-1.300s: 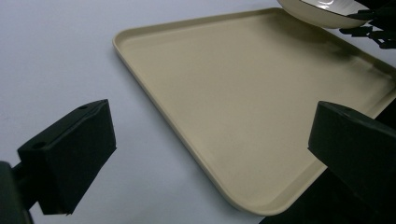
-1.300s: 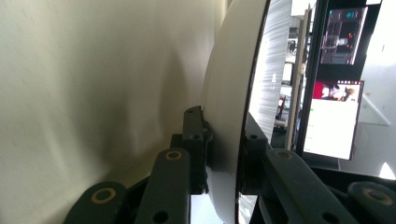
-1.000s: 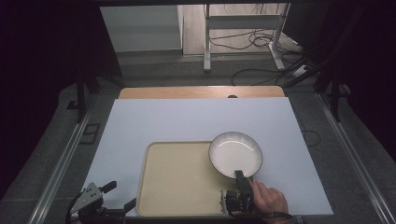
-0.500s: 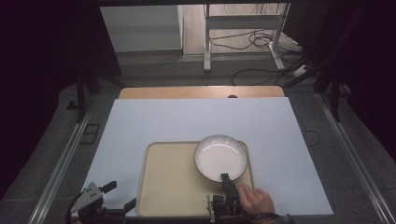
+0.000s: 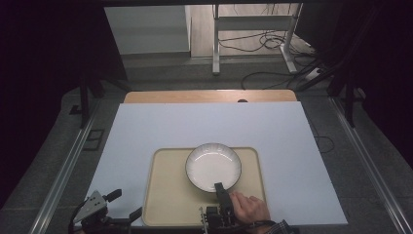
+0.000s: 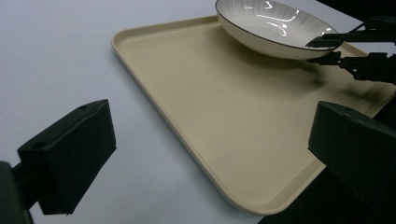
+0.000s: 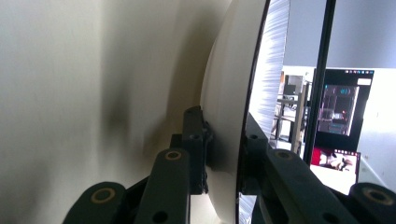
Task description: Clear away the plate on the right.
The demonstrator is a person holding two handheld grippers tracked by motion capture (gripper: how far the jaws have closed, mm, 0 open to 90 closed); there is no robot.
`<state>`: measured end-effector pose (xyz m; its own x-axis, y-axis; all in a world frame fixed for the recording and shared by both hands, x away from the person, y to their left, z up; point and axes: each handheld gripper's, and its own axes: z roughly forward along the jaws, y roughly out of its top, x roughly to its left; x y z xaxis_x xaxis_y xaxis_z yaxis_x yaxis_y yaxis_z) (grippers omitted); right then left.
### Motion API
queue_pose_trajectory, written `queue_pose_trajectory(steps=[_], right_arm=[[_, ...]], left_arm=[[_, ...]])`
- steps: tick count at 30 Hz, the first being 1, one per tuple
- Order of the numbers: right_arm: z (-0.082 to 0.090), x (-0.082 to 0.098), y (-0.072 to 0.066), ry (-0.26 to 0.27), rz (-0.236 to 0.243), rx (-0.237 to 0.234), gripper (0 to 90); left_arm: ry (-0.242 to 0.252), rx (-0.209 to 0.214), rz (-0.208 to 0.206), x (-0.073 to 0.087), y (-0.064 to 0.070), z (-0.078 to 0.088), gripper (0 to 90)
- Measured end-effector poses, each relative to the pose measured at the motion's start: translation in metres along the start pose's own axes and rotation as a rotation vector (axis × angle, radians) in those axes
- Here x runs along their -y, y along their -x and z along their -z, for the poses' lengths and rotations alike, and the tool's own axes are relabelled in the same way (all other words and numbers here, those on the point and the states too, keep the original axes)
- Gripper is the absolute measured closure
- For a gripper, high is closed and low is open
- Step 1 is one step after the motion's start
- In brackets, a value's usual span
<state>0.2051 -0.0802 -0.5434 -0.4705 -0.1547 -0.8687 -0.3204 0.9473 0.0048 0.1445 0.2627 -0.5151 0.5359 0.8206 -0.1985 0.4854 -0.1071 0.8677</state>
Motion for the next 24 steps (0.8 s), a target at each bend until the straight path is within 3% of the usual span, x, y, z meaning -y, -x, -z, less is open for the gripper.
queue_pose_trajectory(steps=[11, 13, 14, 17, 24], right_arm=[[-0.007, -0.018, -0.006, 0.022, 0.021, -0.02, 77.6], [-0.006, -0.02, -0.007, -0.001, 0.04, -0.021, 77.7], [-0.005, -0.021, -0.008, -0.026, 0.05, 0.022, 77.7], [-0.006, -0.02, -0.01, -0.032, 0.072, 0.015, 78.1], [-0.006, -0.018, -0.01, -0.008, 0.037, 0.007, 70.8]], left_arm=[[0.002, 0.004, 0.0, 0.0, 0.0, 0.0, 0.5], [0.002, 0.004, 0.001, 0.0, 0.0, 0.0, 0.5], [0.002, 0.004, 0.001, 0.0, 0.0, 0.0, 0.5], [0.001, 0.005, -0.004, 0.0, 0.0, 0.0, 0.5], [0.001, 0.004, 0.001, 0.0, 0.0, 0.0, 0.5]])
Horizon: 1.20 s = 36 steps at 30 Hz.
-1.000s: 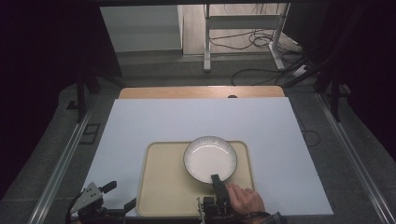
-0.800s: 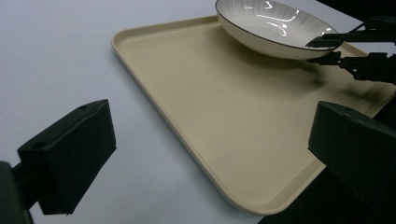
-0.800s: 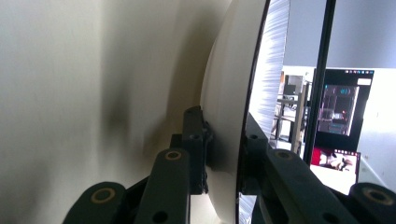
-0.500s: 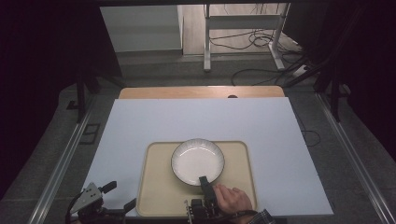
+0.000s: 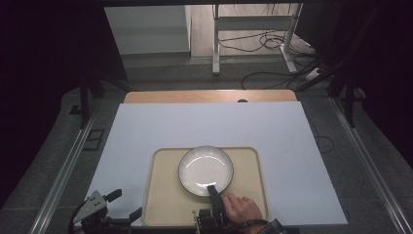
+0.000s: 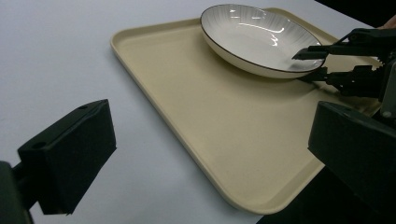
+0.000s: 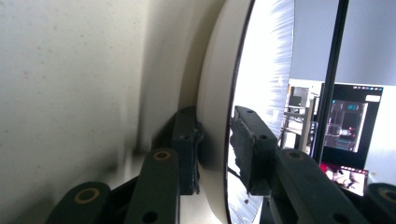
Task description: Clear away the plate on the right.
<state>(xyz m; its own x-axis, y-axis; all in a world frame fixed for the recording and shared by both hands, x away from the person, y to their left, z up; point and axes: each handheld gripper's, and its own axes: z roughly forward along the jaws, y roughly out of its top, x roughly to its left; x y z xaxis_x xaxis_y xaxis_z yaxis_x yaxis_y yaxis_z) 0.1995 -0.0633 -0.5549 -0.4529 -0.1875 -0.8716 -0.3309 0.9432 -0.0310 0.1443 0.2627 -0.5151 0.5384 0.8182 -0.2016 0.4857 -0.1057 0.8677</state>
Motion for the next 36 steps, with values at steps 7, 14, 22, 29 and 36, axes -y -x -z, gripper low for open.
queue_pose_trajectory(steps=[7, 14, 22, 29, 36], right_arm=[[0.005, 0.001, 0.004, 0.009, -0.029, -0.022, 65.7], [0.009, 0.002, 0.004, 0.039, -0.034, -0.003, 64.7], [0.016, 0.003, 0.006, 0.05, -0.041, -0.002, 62.0], [0.022, 0.005, 0.007, 0.065, -0.058, 0.001, 61.3], [0.026, 0.007, 0.009, 0.07, -0.061, -0.001, 61.1]], left_arm=[[0.001, 0.0, 0.0, 0.0, 0.0, 0.0, 0.5], [0.0, -0.001, -0.001, 0.0, 0.0, 0.0, 0.5], [0.002, -0.001, 0.0, 0.0, 0.0, 0.0, 0.5], [0.001, -0.001, 0.0, 0.0, 0.0, 0.0, 0.5], [0.0, -0.001, 0.0, 0.0, 0.0, 0.0, 0.5]])
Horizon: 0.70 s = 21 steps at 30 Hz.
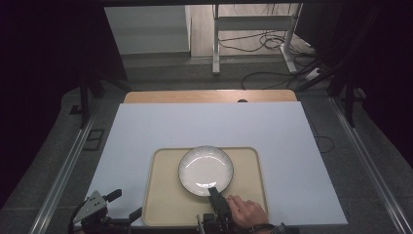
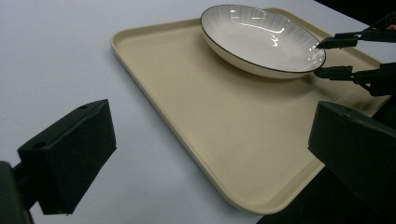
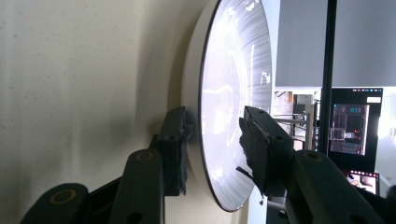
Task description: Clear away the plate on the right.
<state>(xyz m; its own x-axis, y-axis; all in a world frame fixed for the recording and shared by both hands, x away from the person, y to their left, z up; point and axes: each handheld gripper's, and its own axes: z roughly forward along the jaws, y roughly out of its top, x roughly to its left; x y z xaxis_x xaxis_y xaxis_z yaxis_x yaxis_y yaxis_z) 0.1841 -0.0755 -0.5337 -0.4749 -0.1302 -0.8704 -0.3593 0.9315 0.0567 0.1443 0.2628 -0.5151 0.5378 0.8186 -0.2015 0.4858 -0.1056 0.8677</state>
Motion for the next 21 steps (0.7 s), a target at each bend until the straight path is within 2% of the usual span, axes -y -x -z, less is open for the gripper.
queue_pose_trajectory(steps=[9, 16, 21], right_arm=[[0.005, 0.001, 0.004, 0.011, -0.012, 0.008, 60.0], [0.008, 0.004, 0.007, 0.022, -0.039, 0.005, 57.4], [0.011, 0.007, 0.012, 0.023, -0.06, 0.025, 56.8]], left_arm=[[-0.002, -0.001, 0.0, 0.0, 0.0, 0.0, 0.6], [-0.002, 0.0, 0.001, 0.0, 0.0, 0.0, 0.5], [-0.004, 0.0, 0.0, 0.0, 0.0, 0.0, 0.5]])
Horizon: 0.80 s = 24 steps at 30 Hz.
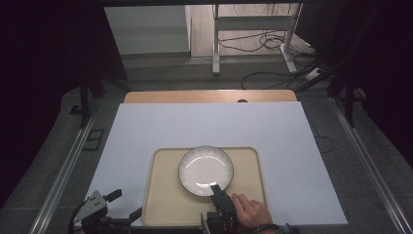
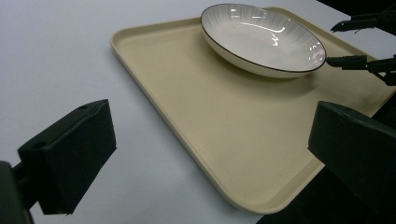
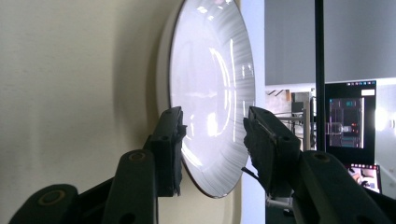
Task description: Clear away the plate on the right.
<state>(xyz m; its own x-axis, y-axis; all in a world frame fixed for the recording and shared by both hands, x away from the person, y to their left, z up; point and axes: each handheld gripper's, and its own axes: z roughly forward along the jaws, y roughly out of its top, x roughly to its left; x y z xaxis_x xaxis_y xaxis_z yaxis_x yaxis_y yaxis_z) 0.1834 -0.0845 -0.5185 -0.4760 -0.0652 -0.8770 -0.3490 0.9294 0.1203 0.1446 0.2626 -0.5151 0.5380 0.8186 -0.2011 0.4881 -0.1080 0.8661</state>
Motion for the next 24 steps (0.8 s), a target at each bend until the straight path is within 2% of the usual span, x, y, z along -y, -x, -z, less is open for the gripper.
queue_pose_trajectory(steps=[12, 24], right_arm=[[0.001, 0.008, 0.008, 0.01, -0.085, -0.015, 53.7], [0.002, 0.015, 0.018, 0.029, -0.182, -0.054, 49.0]], left_arm=[[-0.001, 0.001, 0.0, 0.0, 0.0, 0.0, 0.6], [-0.001, 0.002, 0.001, 0.0, 0.0, 0.0, 0.6]])
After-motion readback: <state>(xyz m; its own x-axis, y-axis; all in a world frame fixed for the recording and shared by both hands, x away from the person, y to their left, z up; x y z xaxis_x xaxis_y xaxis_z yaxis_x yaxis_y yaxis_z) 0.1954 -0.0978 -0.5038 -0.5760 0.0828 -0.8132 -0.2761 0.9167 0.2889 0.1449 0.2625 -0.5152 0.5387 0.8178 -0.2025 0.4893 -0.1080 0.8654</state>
